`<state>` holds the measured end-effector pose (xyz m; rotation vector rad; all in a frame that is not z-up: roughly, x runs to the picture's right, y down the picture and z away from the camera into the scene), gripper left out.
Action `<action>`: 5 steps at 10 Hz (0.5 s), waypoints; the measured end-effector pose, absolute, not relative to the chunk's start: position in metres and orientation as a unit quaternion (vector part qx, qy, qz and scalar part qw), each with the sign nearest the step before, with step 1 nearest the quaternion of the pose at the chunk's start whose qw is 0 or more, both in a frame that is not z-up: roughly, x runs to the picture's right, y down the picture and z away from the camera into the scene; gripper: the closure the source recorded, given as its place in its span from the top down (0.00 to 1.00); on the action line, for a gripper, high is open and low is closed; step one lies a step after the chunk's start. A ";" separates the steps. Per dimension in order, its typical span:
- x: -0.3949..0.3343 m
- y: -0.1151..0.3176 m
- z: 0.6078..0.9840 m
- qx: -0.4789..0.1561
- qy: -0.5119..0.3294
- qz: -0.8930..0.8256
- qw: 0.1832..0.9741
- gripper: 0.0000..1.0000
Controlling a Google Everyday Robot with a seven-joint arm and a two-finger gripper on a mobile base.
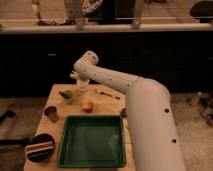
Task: Place banana in paper cup
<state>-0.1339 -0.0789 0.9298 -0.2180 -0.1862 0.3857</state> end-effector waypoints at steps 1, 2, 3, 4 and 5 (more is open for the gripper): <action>-0.133 -0.079 0.930 -0.108 -0.092 0.191 0.971 0.02; -0.134 -0.079 0.930 -0.108 -0.092 0.191 0.971 0.07; -0.135 -0.078 0.930 -0.109 -0.093 0.190 0.971 0.19; -0.134 -0.078 0.930 -0.109 -0.092 0.191 0.971 0.30; -0.134 -0.078 0.930 -0.109 -0.092 0.191 0.971 0.38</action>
